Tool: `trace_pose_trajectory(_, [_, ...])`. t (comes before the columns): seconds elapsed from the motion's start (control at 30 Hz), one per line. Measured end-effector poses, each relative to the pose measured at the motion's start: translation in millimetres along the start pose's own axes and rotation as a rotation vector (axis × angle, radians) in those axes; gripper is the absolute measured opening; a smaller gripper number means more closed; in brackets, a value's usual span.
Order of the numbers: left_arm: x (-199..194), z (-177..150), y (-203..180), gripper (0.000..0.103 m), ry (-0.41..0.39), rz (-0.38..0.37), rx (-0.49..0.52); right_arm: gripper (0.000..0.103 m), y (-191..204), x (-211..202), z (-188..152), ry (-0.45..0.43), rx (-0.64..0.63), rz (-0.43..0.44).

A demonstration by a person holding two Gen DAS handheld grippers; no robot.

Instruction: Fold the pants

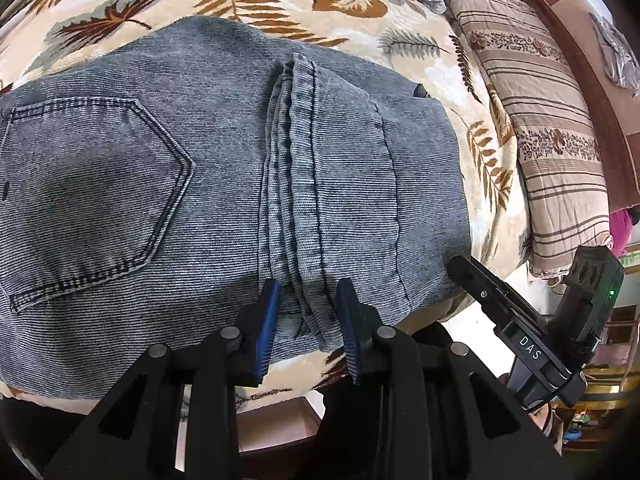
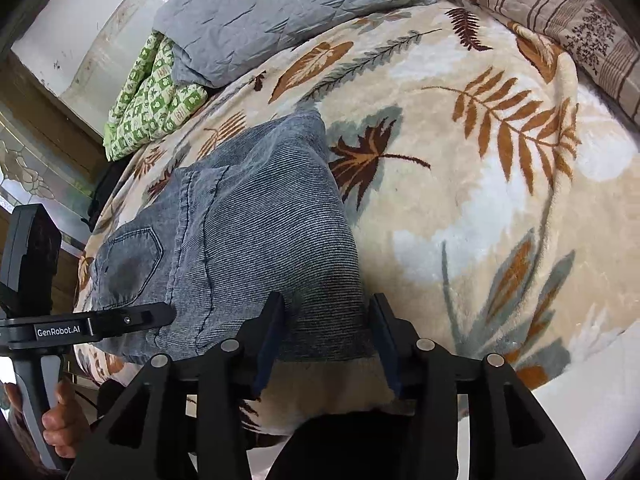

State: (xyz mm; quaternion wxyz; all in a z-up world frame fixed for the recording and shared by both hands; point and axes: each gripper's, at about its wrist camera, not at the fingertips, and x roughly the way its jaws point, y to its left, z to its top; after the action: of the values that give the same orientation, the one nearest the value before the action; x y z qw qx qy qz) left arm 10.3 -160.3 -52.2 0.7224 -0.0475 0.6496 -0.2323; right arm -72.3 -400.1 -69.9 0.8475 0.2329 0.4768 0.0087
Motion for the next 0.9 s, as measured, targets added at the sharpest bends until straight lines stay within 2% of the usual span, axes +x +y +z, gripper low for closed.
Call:
trace_pose_trajectory(0.1, [-7, 3, 3, 0.027, -0.001, -0.021, -0.009, 0.047, 5, -4, 1, 0.004, -0.007, -0.016])
trace_pose_trajectory(0.13, [-12, 4, 5, 0.031, -0.005, -0.024, -0.01, 0.048, 8, -7, 2, -0.002, -0.018, -0.027])
trace_pose_trajectory(0.2, [-19, 8, 10, 0.045, -0.009, -0.032, -0.011, 0.055, 15, -12, 3, -0.016, -0.035, -0.036])
trace_pose_trajectory(0.23, [-24, 10, 14, 0.056, -0.013, -0.04, -0.015, 0.058, 20, -15, 4, -0.027, -0.042, -0.04])
trace_pose_trajectory(0.27, [-30, 12, 19, 0.059, -0.018, -0.048, -0.021, 0.063, 25, -17, 4, -0.035, -0.047, -0.042])
trace_pose_trajectory(0.4, [-58, 24, 47, 0.059, -0.035, -0.075, -0.05, 0.067, 55, -20, 6, -0.045, -0.107, -0.038])
trace_pose_trajectory(0.5, [-87, 31, 78, 0.059, -0.08, -0.057, -0.065, 0.073, 94, -16, 4, -0.03, -0.211, -0.035])
trace_pose_trajectory(0.57, [-107, 34, 107, 0.059, -0.112, -0.021, -0.074, 0.077, 128, -8, -1, -0.016, -0.297, -0.029])
trace_pose_trajectory(0.77, [-148, 34, 208, 0.06, -0.148, 0.087, -0.14, 0.077, 238, 29, -37, 0.045, -0.577, 0.02])
trace_pose_trajectory(0.83, [-153, 33, 244, 0.06, -0.14, 0.057, -0.186, 0.077, 270, 41, -54, 0.051, -0.668, 0.027])
trace_pose_trajectory(0.9, [-153, 30, 277, 0.06, -0.111, -0.028, -0.241, 0.077, 304, 55, -75, 0.05, -0.767, 0.029])
